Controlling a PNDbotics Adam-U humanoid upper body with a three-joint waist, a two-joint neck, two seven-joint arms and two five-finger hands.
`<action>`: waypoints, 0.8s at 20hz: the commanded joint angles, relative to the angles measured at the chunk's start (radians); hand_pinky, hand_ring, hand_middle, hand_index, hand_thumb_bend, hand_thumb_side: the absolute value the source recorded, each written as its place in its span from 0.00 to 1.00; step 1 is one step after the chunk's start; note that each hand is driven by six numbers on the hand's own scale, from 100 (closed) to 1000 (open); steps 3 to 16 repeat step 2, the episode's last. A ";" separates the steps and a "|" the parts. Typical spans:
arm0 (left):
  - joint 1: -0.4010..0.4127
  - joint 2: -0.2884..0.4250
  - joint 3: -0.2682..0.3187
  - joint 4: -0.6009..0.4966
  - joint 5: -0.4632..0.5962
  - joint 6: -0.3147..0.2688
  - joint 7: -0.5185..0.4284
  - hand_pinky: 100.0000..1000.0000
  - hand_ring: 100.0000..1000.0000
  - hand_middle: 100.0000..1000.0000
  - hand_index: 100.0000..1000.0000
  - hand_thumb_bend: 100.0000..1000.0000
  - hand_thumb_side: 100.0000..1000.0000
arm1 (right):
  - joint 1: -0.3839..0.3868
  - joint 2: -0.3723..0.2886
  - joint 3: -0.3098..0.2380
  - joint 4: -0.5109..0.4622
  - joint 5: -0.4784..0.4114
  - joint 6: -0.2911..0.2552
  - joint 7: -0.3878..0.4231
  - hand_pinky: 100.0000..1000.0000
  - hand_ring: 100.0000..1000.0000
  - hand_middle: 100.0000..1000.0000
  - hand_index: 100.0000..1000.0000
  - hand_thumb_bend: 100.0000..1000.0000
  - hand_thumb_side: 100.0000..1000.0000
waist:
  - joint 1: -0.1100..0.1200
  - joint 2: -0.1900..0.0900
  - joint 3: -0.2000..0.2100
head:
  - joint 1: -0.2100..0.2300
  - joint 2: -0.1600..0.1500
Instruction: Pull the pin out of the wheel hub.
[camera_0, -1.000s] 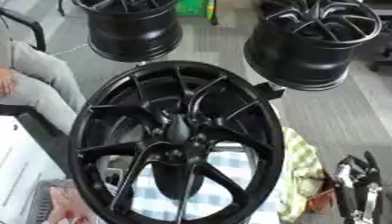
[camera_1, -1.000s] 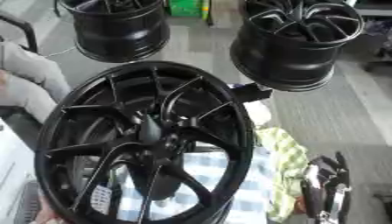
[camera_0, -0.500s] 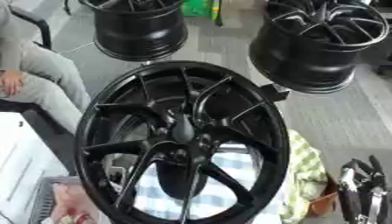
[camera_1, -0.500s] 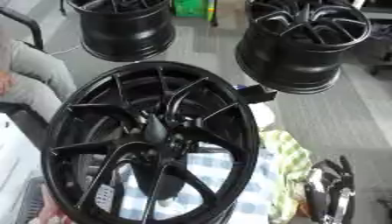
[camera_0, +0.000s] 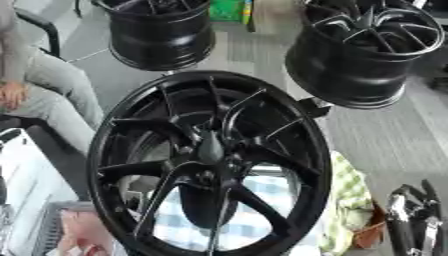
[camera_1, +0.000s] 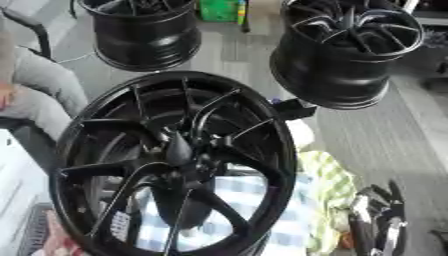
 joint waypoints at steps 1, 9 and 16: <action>-0.013 0.004 0.002 0.004 -0.006 -0.006 -0.004 0.70 0.67 0.72 0.88 0.00 0.76 | -0.004 -0.010 -0.003 -0.021 0.002 0.000 0.000 0.59 0.60 0.71 0.94 0.00 0.53 | 0.003 -0.009 0.001 | 0.002 0.005; -0.014 0.002 0.002 0.006 -0.006 -0.007 -0.004 0.70 0.67 0.72 0.88 0.00 0.76 | -0.004 -0.010 -0.003 -0.021 0.002 0.001 0.000 0.59 0.60 0.71 0.94 0.00 0.53 | 0.003 -0.009 0.001 | 0.002 0.005; -0.014 0.002 0.002 0.006 -0.006 -0.007 -0.004 0.70 0.67 0.72 0.88 0.00 0.76 | -0.004 -0.010 -0.003 -0.021 0.002 0.001 0.000 0.59 0.60 0.71 0.94 0.00 0.53 | 0.003 -0.009 0.001 | 0.002 0.005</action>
